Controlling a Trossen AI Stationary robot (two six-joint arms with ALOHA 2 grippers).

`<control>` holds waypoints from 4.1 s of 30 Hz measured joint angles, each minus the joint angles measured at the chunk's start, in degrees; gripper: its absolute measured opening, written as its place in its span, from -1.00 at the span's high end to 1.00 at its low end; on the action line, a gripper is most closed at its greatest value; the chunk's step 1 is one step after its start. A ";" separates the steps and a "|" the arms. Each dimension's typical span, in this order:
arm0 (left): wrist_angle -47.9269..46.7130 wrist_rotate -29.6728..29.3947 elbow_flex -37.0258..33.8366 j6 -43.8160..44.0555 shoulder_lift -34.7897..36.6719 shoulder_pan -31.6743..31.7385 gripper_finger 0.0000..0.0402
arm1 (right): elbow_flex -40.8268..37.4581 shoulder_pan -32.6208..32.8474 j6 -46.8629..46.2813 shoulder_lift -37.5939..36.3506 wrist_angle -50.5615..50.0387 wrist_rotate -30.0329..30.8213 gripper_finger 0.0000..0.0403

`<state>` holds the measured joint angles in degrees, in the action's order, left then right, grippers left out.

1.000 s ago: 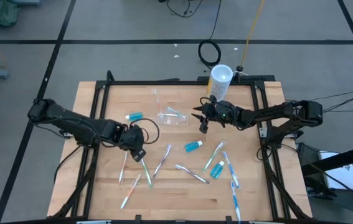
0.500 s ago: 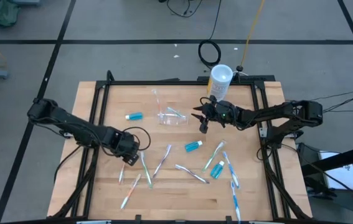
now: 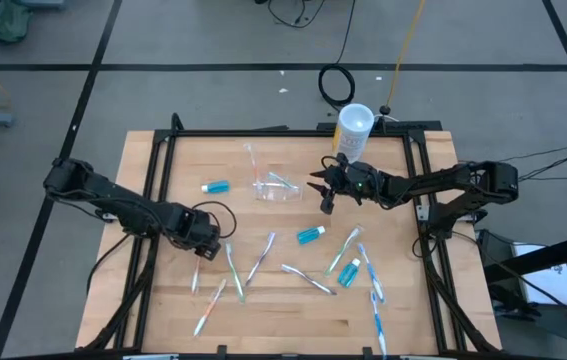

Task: Pick & Place toothbrushing station
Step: Put the top orange toothbrush into the transparent organizer

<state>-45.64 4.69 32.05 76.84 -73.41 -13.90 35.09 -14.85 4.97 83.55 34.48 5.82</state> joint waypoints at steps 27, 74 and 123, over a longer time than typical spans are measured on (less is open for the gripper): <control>2.74 -2.04 -1.16 -7.97 0.02 1.50 0.91 | 0.00 0.00 -0.02 0.00 -0.02 0.04 0.36; 49.72 -49.36 14.21 -55.84 -0.02 1.56 0.97 | 0.00 0.01 -0.04 0.00 -0.02 0.04 0.35; 83.19 -60.20 0.11 -55.61 -10.94 17.29 0.96 | 0.04 0.00 -0.02 0.00 1.75 0.00 0.35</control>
<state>37.55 -55.51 32.16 21.23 -84.35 3.39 35.14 -14.85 4.95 83.54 36.23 5.82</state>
